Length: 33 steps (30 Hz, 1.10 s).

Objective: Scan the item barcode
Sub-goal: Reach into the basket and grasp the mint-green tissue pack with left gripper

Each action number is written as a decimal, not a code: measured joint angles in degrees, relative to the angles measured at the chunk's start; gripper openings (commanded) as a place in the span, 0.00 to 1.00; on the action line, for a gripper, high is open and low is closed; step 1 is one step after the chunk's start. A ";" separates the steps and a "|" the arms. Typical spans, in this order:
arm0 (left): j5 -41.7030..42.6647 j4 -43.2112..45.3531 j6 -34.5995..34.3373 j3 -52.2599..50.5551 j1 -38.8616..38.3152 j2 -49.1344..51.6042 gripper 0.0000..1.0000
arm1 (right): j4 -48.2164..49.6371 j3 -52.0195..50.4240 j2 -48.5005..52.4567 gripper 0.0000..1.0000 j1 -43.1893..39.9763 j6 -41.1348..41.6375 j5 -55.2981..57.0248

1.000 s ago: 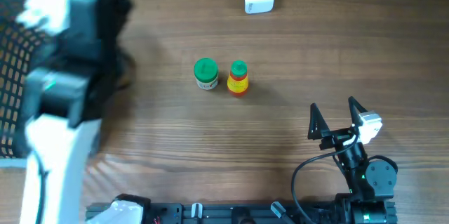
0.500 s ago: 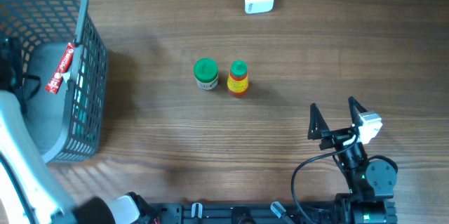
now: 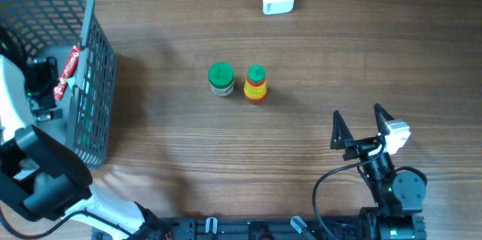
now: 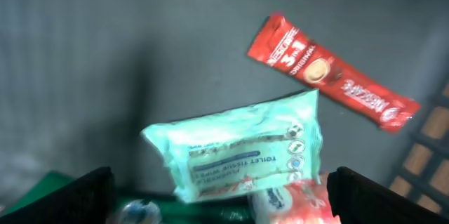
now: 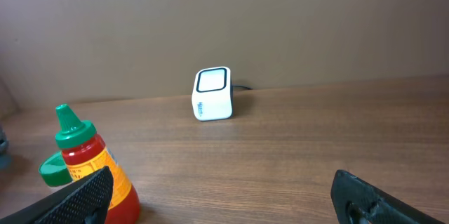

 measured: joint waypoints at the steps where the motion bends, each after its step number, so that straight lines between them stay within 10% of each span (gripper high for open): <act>1: 1.01 2.73 0.00 -2.82 0.00 0.02 1.00 | 0.00 0.00 0.02 1.00 0.00 0.00 0.00; 11: 9.66 21.22 -0.11 -18.95 -0.07 -1.33 0.94 | 0.00 0.00 0.02 1.00 0.00 0.00 0.00; 18: 11.06 24.00 0.74 -20.13 -0.48 -1.46 0.06 | 0.00 0.00 0.02 1.00 0.00 0.00 0.00; 33: 11.61 22.71 1.60 -21.90 3.69 -15.39 0.04 | 0.00 0.00 0.00 1.00 0.00 0.00 0.00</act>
